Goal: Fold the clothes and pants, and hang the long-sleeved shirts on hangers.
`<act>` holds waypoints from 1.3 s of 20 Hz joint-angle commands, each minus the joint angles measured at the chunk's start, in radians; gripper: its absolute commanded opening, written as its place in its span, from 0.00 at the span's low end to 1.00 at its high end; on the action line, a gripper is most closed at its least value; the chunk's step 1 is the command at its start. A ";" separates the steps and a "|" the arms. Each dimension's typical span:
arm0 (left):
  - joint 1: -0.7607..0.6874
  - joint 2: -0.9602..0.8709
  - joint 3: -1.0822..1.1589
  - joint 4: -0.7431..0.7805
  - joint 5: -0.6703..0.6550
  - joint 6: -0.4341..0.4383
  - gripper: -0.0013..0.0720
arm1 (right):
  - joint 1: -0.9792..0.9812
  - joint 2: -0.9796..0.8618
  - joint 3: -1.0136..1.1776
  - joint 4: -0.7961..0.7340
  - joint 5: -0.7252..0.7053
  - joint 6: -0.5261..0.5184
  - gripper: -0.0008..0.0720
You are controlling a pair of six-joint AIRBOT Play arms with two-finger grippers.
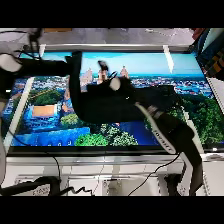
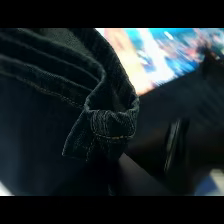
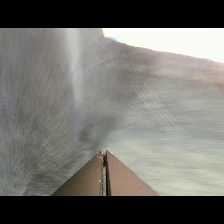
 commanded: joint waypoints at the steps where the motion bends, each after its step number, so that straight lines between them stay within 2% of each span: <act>1: -0.120 -0.109 0.000 -0.162 -0.002 0.000 0.05 | -0.206 0.070 0.002 -0.050 0.125 -0.001 0.06; 3: -0.195 -0.181 0.000 -0.293 -0.003 0.000 0.05 | -0.317 0.108 0.001 -0.051 0.163 -0.001 0.05; 4: -0.238 -0.218 0.000 -0.360 -0.003 0.000 0.14 | -0.364 0.125 0.001 -0.050 0.177 -0.001 0.06; 5: -0.283 -0.251 0.000 -0.405 -0.016 0.000 0.65 | -0.408 0.145 0.001 -0.051 0.187 -0.001 0.05; 6: -0.323 -0.277 0.000 -0.427 -0.040 -0.005 0.96 | -0.443 0.164 0.001 -0.051 0.192 -0.001 0.05; 9: -0.399 -0.305 0.000 -0.441 -0.054 0.019 0.98 | -0.525 0.225 0.001 -0.053 0.194 -0.003 0.06; 12: -0.349 -0.286 0.007 -0.439 -0.055 0.061 0.98 | -0.572 0.272 0.001 -0.057 0.217 -0.056 0.06; 14: -0.249 -0.262 0.007 -0.432 -0.058 0.070 0.97 | -0.587 0.284 0.001 -0.058 0.286 -0.137 0.06; 16: -0.113 -0.233 0.007 -0.381 -0.078 0.146 0.97 | -0.587 0.284 0.000 -0.059 0.357 -0.216 0.06; 20: 0.175 -0.216 0.001 -0.271 -0.272 0.146 0.97 | -0.586 0.284 0.000 -0.056 0.372 -0.229 0.05; 22: 0.277 -0.219 -0.053 -0.229 -0.329 0.146 0.97 | -0.586 0.284 0.000 -0.050 0.369 -0.229 0.05; 26: 0.348 -0.222 -0.290 -0.222 -0.236 0.179 0.97 | -0.584 0.278 -0.001 -0.013 0.370 -0.230 0.05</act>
